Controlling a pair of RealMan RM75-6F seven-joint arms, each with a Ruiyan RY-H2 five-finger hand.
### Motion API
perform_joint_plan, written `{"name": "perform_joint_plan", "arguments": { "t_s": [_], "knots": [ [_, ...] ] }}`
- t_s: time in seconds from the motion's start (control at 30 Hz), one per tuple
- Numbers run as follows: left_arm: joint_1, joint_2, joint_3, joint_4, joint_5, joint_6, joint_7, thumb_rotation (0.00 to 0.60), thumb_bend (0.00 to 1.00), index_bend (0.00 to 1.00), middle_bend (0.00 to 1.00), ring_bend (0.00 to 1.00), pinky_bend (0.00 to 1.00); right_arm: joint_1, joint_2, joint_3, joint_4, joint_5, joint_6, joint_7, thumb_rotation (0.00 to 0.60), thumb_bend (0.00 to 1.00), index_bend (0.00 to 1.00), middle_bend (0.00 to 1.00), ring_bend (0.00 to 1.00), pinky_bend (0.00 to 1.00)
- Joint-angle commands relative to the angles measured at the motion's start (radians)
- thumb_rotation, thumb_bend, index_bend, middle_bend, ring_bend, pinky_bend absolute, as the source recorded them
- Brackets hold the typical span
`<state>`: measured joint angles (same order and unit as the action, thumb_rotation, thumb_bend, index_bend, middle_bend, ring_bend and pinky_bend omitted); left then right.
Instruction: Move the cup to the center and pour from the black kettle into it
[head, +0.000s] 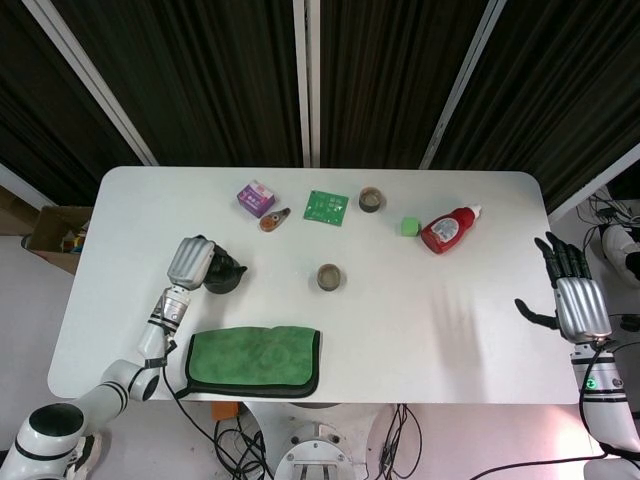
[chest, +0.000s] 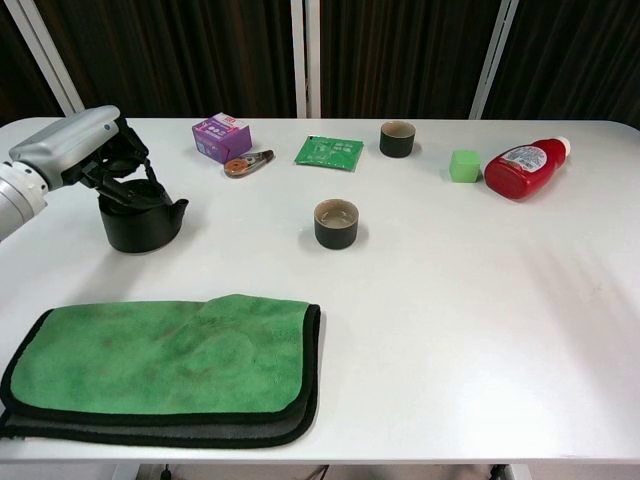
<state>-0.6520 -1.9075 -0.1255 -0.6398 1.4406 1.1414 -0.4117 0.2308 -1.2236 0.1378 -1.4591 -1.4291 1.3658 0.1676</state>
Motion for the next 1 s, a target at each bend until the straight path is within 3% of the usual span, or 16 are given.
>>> {"name": "perform_joint_plan", "arguments": {
  "t_s": [0.03, 0.2, 0.3, 0.43, 0.6, 1.0],
  "knots": [
    [0.002, -0.001, 0.000, 0.002, 0.000, -0.001, -0.009, 0.590, 0.10, 1.00, 1.00, 0.91, 0.52, 0.000, 0.000, 0.000, 0.000, 0.000, 0.000, 0.000, 0.600, 0.19, 0.00, 0.00, 0.00, 0.00],
    [0.003, 0.001, 0.002, 0.007, 0.006, 0.002, -0.031, 0.471, 0.03, 1.00, 1.00, 0.88, 0.52, 0.001, -0.001, 0.000, 0.001, 0.000, -0.002, -0.001, 0.600, 0.19, 0.00, 0.00, 0.00, 0.00],
    [0.002, 0.002, 0.003, 0.011, 0.010, 0.005, -0.039, 0.445, 0.03, 1.00, 1.00, 0.87, 0.52, 0.002, 0.000, 0.001, 0.000, 0.000, -0.002, -0.002, 0.600, 0.19, 0.00, 0.00, 0.00, 0.00],
    [0.000, 0.005, 0.006, 0.014, 0.014, 0.003, -0.040, 0.358, 0.02, 0.99, 1.00, 0.85, 0.52, 0.003, 0.001, 0.001, -0.003, 0.000, -0.004, -0.004, 0.600, 0.19, 0.00, 0.00, 0.00, 0.00],
    [0.000, 0.009, 0.011, 0.014, 0.020, 0.005, -0.038, 0.289, 0.02, 0.94, 1.00, 0.82, 0.52, 0.003, 0.002, 0.001, -0.005, 0.000, -0.004, -0.005, 0.600, 0.19, 0.00, 0.00, 0.00, 0.00],
    [-0.001, 0.010, 0.017, 0.022, 0.026, -0.001, -0.033, 0.276, 0.02, 0.88, 0.94, 0.78, 0.52, 0.003, 0.004, 0.002, -0.006, 0.001, -0.003, -0.005, 0.600, 0.19, 0.00, 0.00, 0.00, 0.00]
  ]
}}
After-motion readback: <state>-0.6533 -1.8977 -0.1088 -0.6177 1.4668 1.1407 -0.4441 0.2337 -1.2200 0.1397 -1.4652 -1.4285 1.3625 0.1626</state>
